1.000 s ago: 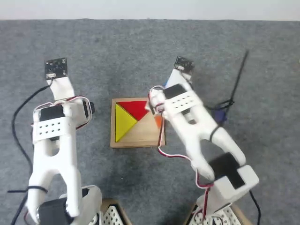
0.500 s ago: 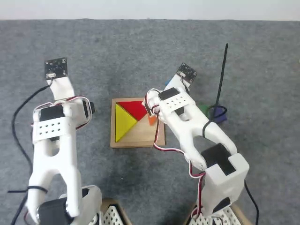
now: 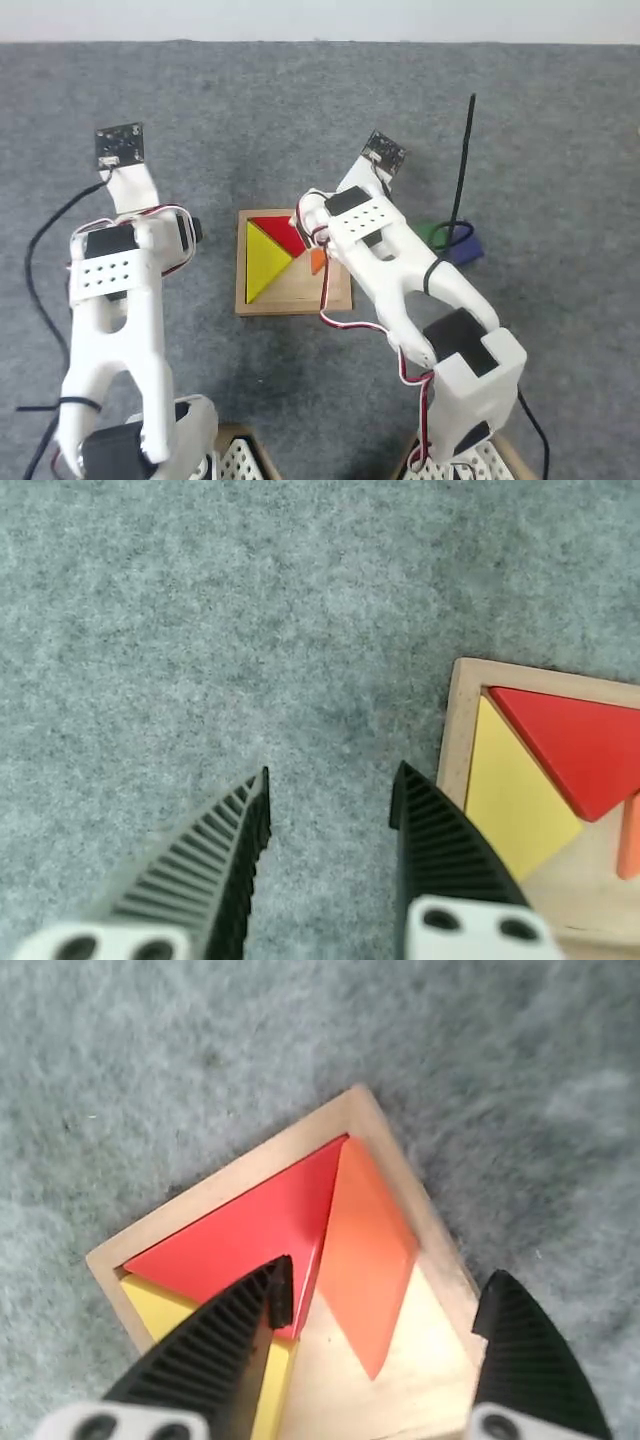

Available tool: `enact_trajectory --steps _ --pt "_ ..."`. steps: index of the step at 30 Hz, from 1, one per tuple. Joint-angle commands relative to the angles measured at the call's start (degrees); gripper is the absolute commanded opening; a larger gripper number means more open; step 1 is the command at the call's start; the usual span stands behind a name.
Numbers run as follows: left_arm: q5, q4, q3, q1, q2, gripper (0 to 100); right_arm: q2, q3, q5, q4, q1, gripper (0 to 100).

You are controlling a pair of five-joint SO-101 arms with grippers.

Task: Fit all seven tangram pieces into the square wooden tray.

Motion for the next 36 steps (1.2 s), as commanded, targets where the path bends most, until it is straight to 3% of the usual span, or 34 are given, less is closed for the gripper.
enact_trajectory --steps 1,10,21,36 --pt "0.53 -0.88 -0.40 0.18 -0.97 20 -0.84 -3.43 -0.26 0.31 -0.22 29.2" --pt "0.44 -0.97 -0.22 0.18 -0.97 20 -0.22 -8.97 6.51 0.13 -0.40 29.2" --pt "0.44 -0.97 -0.31 0.18 -0.97 20 9.63 -13.54 6.68 0.04 -0.57 29.2" --pt "0.44 -0.88 -0.22 0.18 -0.97 20 10.59 -17.93 6.68 -0.13 -3.30 29.2"
